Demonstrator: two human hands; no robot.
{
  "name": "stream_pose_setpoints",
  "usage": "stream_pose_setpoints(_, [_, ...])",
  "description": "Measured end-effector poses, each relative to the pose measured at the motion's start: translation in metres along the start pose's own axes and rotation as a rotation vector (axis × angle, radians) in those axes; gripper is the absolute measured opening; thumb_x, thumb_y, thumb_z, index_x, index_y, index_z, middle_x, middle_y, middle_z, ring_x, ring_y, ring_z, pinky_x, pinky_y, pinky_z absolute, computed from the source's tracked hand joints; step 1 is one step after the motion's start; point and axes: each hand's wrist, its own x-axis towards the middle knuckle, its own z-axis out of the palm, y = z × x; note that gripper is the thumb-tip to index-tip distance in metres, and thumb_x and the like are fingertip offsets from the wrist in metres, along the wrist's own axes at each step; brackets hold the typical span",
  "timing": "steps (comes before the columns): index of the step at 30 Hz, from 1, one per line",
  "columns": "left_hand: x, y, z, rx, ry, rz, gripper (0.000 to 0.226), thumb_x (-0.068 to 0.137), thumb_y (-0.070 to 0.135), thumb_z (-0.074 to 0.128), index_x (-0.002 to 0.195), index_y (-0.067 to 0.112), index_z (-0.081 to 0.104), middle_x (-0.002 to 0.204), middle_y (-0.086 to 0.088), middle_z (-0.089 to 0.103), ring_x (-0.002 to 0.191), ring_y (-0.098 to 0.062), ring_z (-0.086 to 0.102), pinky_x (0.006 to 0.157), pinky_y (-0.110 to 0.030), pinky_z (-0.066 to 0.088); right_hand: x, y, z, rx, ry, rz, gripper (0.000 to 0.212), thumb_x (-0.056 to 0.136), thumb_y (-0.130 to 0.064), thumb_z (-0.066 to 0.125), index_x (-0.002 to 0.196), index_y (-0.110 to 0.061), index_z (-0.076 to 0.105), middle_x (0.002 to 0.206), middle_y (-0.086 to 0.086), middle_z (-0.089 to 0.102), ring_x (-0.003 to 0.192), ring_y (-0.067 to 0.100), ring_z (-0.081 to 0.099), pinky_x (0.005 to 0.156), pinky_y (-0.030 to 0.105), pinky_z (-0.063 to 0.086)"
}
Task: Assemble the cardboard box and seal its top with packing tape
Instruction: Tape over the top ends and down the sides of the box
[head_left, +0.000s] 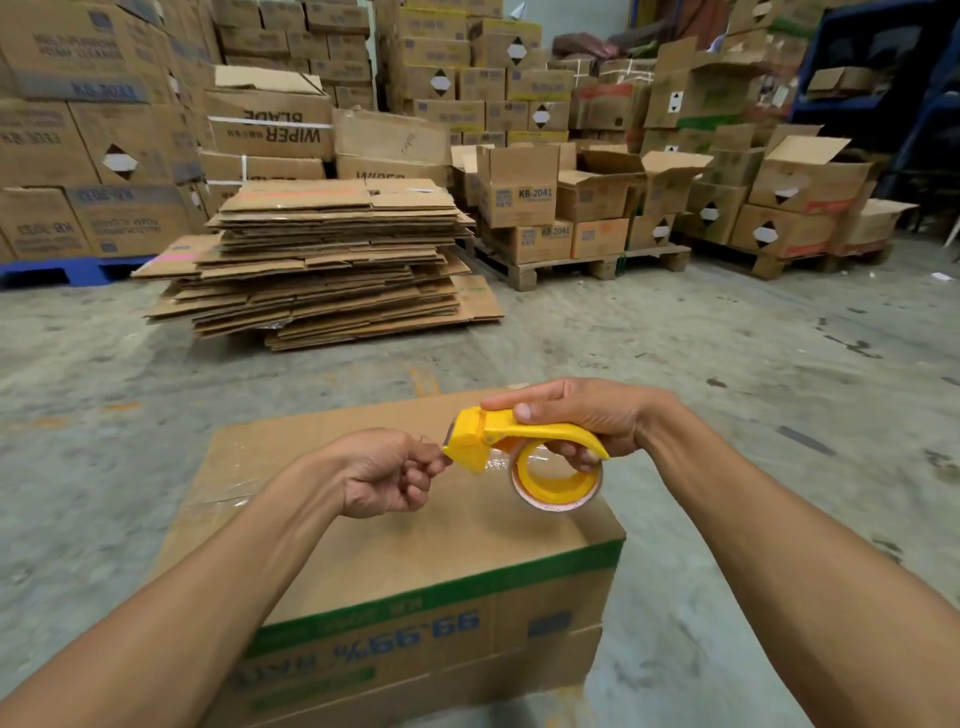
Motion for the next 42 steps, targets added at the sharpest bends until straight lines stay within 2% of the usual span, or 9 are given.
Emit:
stream_pose_setpoints(6, [0.002,0.012,-0.081,0.232,0.217,-0.038,0.018,0.099,0.007,0.046,0.083,0.009,0.056,0.056,0.0,0.044,0.045,-0.008,0.025,0.042,-0.018,0.025,-0.031,0.007,-0.015,-0.033,0.051,0.104,0.04,0.085,-0.029,0.066,0.124,-0.032,0.067,0.107,0.021,0.067,0.045,0.01,0.049,0.034,0.02,0.043])
stream_pose_setpoints(9, [0.024,0.031,-0.101,0.381,0.303,-0.036,0.014,0.098,0.012,0.05,0.088,0.009,0.06,0.059,0.002,0.042,0.052,-0.01,0.026,0.051,-0.022,0.023,-0.038,0.007,-0.011,-0.039,0.101,0.108,0.041,0.085,-0.029,0.066,0.126,-0.03,0.067,0.102,0.017,0.069,0.047,0.011,0.052,0.036,0.021,0.045])
stream_pose_setpoints(14, [0.092,0.07,-0.051,0.747,0.47,0.229,0.012,0.096,0.014,0.047,0.098,0.013,0.06,0.076,-0.002,0.044,0.062,-0.014,0.034,0.052,-0.025,0.026,-0.04,0.002,0.001,-0.018,0.335,0.076,0.032,0.085,-0.032,0.071,0.117,-0.03,0.072,0.094,0.005,0.075,0.057,0.01,0.064,0.043,0.021,0.05])
stream_pose_setpoints(18, [0.144,0.088,-0.001,0.83,0.461,0.5,0.015,0.097,0.014,0.051,0.097,0.012,0.066,0.086,-0.008,0.061,0.079,-0.02,0.048,0.061,-0.025,0.035,-0.043,0.01,0.009,-0.002,0.566,0.05,0.029,0.084,-0.034,0.074,0.113,-0.029,0.074,0.094,0.003,0.075,0.067,0.011,0.066,0.05,0.02,0.052])
stream_pose_setpoints(23, [0.197,0.104,0.014,0.831,0.556,0.491,0.025,0.099,0.016,0.041,0.103,0.008,0.064,0.109,-0.019,0.065,0.1,-0.034,0.059,0.087,-0.035,0.047,-0.037,0.026,0.014,0.113,0.692,0.061,0.03,0.084,-0.027,0.076,0.113,-0.023,0.073,0.075,0.003,0.075,0.054,0.009,0.066,0.052,0.019,0.054])
stream_pose_setpoints(27, [0.218,0.105,0.016,0.915,0.39,0.445,0.027,0.1,0.013,0.039,0.107,0.005,0.063,0.101,-0.013,0.057,0.093,-0.033,0.056,0.08,-0.032,0.047,-0.03,0.032,0.007,0.084,0.723,0.124,0.029,0.084,-0.03,0.075,0.112,-0.026,0.073,0.075,-0.002,0.072,0.049,0.001,0.063,0.048,0.013,0.05])
stream_pose_setpoints(32, [0.208,0.106,0.004,1.227,0.256,0.381,0.048,0.101,0.043,0.04,0.112,0.002,0.063,0.109,-0.016,0.064,0.1,-0.032,0.058,0.091,-0.038,0.045,-0.036,0.027,0.006,0.187,0.716,0.15,0.028,0.086,-0.026,0.074,0.114,-0.024,0.073,0.07,0.001,0.075,0.055,0.01,0.066,0.051,0.018,0.054])
stream_pose_setpoints(36, [0.187,0.111,-0.011,1.409,0.146,0.214,0.041,0.098,0.046,0.047,0.103,0.009,0.065,0.103,-0.009,0.063,0.088,-0.024,0.057,0.074,-0.029,0.046,-0.038,0.017,0.013,0.251,0.748,0.148,0.028,0.085,-0.024,0.074,0.113,-0.022,0.073,0.072,0.001,0.077,0.054,0.008,0.067,0.05,0.018,0.053])
stream_pose_setpoints(42, [0.181,0.072,-0.003,1.511,0.138,0.239,0.045,0.098,0.046,0.041,0.135,0.019,0.047,0.14,-0.008,0.054,0.128,-0.029,0.049,0.105,-0.04,0.032,-0.03,-0.019,0.009,0.202,0.761,0.185,0.032,0.085,-0.024,0.075,0.116,-0.019,0.073,0.076,0.004,0.074,0.053,0.009,0.064,0.048,0.017,0.051])
